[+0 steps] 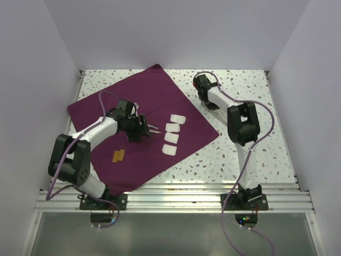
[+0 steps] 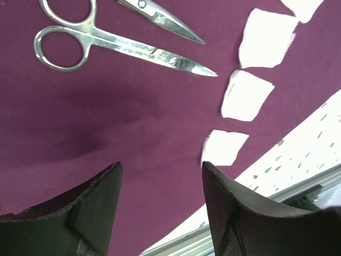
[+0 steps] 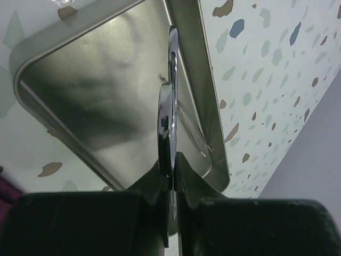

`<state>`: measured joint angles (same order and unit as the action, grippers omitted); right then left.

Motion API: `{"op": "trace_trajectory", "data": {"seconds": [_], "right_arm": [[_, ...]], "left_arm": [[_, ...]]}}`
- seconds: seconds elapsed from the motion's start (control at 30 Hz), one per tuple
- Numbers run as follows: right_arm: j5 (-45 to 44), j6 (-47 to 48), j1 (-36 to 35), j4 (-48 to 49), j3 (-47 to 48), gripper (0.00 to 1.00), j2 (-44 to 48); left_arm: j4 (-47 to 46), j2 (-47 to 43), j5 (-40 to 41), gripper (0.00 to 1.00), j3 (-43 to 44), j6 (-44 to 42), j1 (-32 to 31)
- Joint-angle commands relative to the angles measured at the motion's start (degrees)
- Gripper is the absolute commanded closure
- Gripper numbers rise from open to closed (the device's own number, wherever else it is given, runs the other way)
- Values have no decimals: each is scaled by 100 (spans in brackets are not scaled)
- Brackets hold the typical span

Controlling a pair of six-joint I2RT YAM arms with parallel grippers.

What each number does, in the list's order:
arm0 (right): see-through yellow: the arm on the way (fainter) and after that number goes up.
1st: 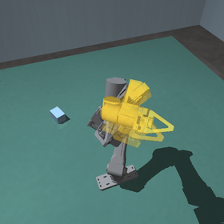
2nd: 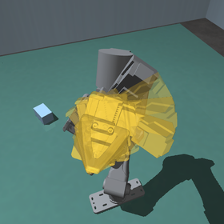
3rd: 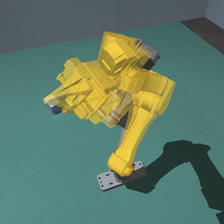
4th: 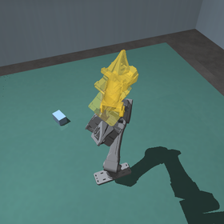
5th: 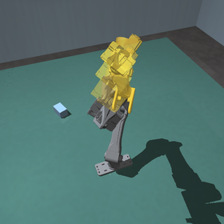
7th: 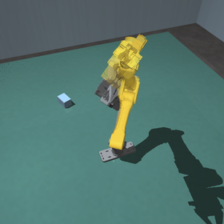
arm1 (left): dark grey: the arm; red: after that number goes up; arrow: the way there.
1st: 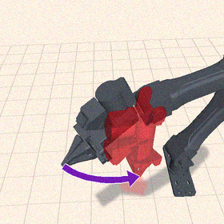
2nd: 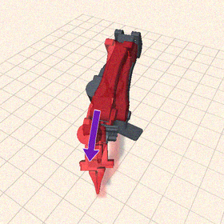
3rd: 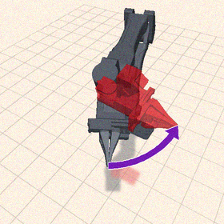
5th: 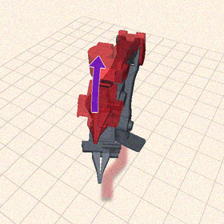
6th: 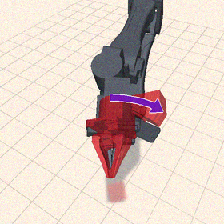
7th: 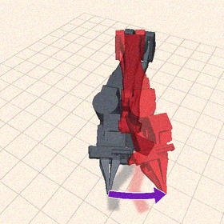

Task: Prepare the surgical pack

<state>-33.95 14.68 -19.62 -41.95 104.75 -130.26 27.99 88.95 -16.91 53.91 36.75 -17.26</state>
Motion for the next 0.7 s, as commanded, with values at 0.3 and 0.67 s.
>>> {"op": "trace_trajectory", "data": {"seconds": [0.3,0.67], "right_arm": [[117,-342,46,-225,519,67,-281],[879,-2230,28,-1928,1645,42,509]], "left_arm": [[566,272,161,34,743,832,82],[1638,1317,1101,40,1902,1756,82]]}}
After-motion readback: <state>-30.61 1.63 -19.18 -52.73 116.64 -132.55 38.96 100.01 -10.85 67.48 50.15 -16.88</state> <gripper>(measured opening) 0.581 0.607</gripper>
